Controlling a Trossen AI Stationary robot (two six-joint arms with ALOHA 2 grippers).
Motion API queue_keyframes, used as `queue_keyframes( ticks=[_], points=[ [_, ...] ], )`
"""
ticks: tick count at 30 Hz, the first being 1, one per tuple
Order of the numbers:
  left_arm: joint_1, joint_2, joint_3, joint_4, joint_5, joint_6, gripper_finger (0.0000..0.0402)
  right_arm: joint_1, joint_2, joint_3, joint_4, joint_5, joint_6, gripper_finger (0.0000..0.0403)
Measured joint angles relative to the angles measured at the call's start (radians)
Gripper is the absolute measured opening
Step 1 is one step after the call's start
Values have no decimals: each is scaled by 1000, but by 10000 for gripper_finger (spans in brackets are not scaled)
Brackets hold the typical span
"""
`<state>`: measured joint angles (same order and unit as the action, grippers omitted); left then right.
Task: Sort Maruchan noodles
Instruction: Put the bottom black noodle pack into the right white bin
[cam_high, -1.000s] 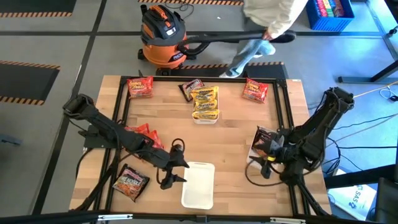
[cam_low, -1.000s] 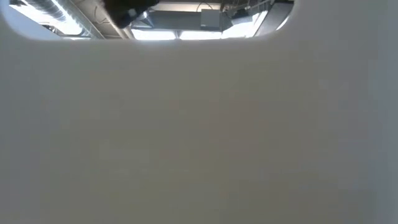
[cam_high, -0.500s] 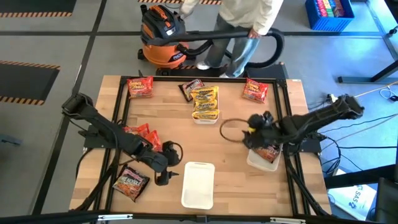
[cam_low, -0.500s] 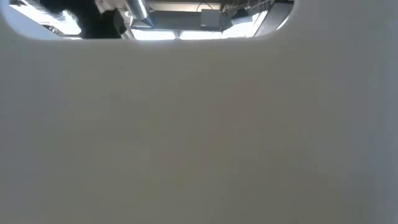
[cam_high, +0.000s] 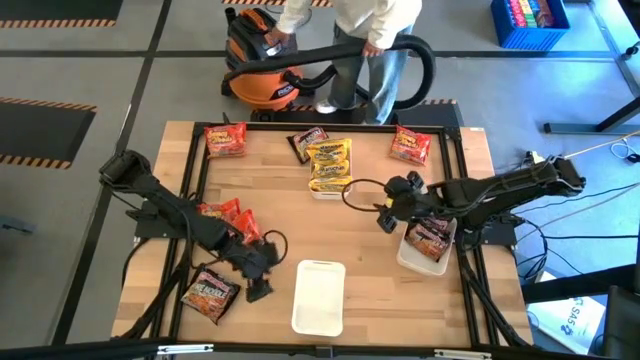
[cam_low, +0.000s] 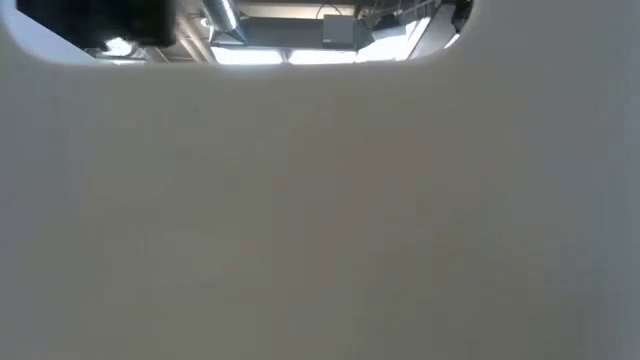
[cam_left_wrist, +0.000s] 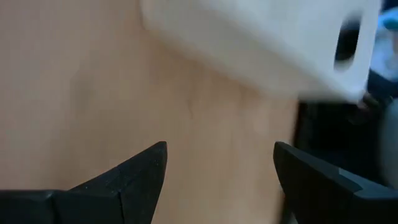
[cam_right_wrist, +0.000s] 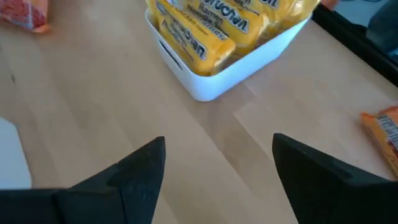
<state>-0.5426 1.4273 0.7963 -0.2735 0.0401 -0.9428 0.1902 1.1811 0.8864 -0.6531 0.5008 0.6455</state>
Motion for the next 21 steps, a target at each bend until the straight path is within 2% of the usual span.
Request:
queue_keyframes(
  ticks=[4,8,15,19,21],
  points=[
    [-82,-2,0,-100,181,-275,288,0,50,0,46,-14,-10,276],
    [-198,-3,0,-130,276,-548,288,0,114,0,93,-24,-40,276],
    [-375,-3,0,-239,294,-852,288,0,197,0,138,-54,-77,276],
    [-431,2,0,-370,289,-906,288,0,216,0,139,-58,-77,276],
    [-437,4,-1,-414,253,-891,288,0,218,0,136,-63,-77,276]
  ],
)
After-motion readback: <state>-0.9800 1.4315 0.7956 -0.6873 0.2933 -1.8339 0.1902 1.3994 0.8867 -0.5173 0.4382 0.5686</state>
